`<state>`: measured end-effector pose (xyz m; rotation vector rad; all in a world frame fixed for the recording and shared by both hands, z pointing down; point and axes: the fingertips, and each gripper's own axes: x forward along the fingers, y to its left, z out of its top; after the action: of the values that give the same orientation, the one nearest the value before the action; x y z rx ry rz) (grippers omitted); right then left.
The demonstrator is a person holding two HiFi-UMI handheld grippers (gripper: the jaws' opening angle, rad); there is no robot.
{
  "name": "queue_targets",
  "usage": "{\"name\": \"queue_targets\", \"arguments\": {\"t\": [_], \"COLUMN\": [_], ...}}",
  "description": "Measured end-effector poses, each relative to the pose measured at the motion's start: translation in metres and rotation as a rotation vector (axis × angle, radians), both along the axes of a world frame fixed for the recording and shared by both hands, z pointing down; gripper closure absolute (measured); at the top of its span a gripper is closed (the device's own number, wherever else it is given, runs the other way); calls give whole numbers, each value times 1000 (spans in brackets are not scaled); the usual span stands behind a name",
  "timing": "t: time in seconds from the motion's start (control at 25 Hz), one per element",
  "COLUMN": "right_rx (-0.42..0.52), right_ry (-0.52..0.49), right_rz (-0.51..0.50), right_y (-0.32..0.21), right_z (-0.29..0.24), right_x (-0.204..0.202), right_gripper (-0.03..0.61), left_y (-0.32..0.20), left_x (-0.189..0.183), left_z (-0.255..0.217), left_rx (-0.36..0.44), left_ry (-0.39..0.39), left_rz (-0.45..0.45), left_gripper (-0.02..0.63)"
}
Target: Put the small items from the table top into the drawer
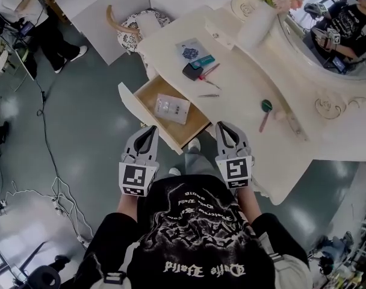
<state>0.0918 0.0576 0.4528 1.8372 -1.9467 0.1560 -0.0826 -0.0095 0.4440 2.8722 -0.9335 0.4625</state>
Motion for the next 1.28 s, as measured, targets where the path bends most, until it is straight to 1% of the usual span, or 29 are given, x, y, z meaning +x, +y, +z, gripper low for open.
{"name": "queue_targets", "arguments": {"t": [0.36, 0.52, 0.84, 1.0, 1.08, 1.16, 1.2, 1.28], "right_rx": [-4, -7, -34, -78, -85, -91, -98, -112], "right_ry": [-26, -32, -62, -68, -65, -71, -78, -90], "right_rz": [-38, -61, -116, -174, -189, -195, -199, -210], "right_y": [-50, -71, -103, -117, -124, -133, -137, -143], "right_z": [-1, -3, 0, 10, 12, 14, 15, 18], "right_x": [25, 36, 51, 53, 55, 57, 58, 55], "right_gripper": [566, 566, 566, 565, 563, 543, 506, 489], "left_y": [-30, -37, -46, -48, -49, -50, -51, -51], "left_x": [20, 27, 40, 43, 43, 43, 43, 41], "left_z": [-9, -6, -4, -2, -1, 1, 3, 3], "left_rx": [5, -5, -24, -36, -42, -46, -48, -51], "left_ry": [-3, -10, -6, -7, -10, -15, -17, -20], "left_rz": [-55, -74, -120, -147, -159, -169, -174, -186], "left_gripper": [598, 598, 598, 598, 598, 598, 598, 598]}}
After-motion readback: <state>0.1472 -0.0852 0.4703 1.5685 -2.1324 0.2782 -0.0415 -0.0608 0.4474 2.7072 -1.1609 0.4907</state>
